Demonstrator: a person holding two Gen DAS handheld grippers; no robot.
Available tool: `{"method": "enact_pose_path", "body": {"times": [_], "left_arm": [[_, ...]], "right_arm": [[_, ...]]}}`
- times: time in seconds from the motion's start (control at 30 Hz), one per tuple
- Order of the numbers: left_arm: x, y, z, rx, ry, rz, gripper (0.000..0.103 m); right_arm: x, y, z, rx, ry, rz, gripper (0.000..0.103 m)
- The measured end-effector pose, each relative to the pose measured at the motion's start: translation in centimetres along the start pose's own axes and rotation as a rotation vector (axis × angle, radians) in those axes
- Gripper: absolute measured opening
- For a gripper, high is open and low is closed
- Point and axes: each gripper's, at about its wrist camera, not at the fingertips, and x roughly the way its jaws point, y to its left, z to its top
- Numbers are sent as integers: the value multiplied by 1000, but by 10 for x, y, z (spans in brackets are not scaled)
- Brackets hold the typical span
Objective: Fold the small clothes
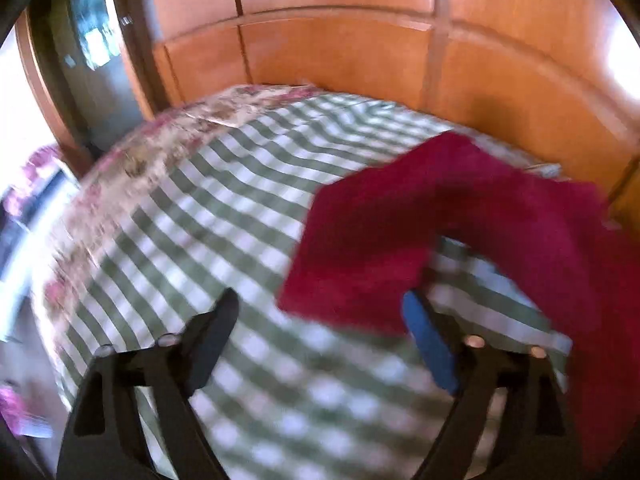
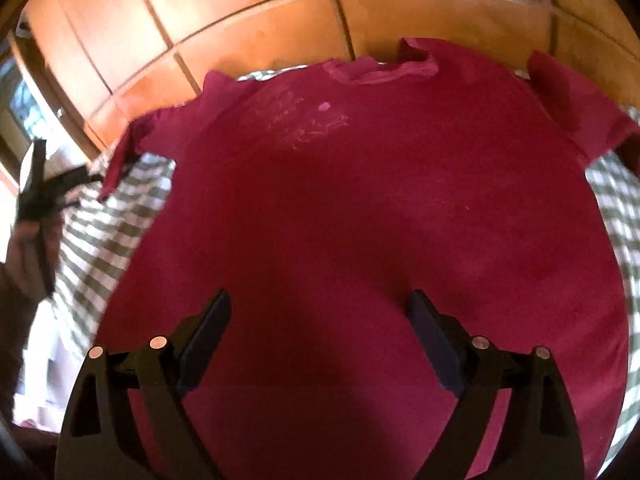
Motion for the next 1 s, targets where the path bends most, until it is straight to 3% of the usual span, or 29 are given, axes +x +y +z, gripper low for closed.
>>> {"method": "enact_pose_path", "body": {"times": [0.03, 0.07, 0.3, 0.47, 0.57, 0.63, 0.67, 0.7, 0.77, 0.8, 0.87, 0.97, 1.0], "left_arm": [[16, 3, 6, -13, 48, -24, 22], [24, 9, 11, -41, 84, -49, 8], [-11, 91, 37, -152, 71, -187, 7], [-20, 161, 57, -280, 161, -275, 7], [-3, 170, 72, -309, 205, -264, 7], [14, 167, 74, -324, 255, -238, 12], [20, 166, 75, -331, 260, -174, 18], [24, 166, 76, -326, 251, -104, 33], [25, 169, 75, -319, 221, -15, 52], [23, 173, 72, -339, 205, 1, 56], [19, 181, 61, -360, 186, -23, 57], [15, 189, 39, -366, 144, -82, 75], [17, 192, 31, -372, 134, -95, 76]], "right_arm": [[1, 0, -3, -14, -6, -8, 89], [1, 0, -6, -25, -18, -13, 90], [8, 2, -9, -62, -47, -37, 97], [12, 5, -7, -68, -56, -52, 100], [12, 5, -7, -73, -57, -54, 100], [12, 5, -7, -75, -58, -55, 100], [12, 4, -8, -75, -60, -54, 100], [12, 4, -8, -75, -61, -55, 100], [12, 4, -8, -78, -62, -60, 100], [12, 5, -8, -80, -62, -61, 100], [12, 5, -9, -84, -66, -66, 100], [14, 7, -9, -96, -69, -81, 100], [14, 7, -9, -96, -68, -82, 100]]}}
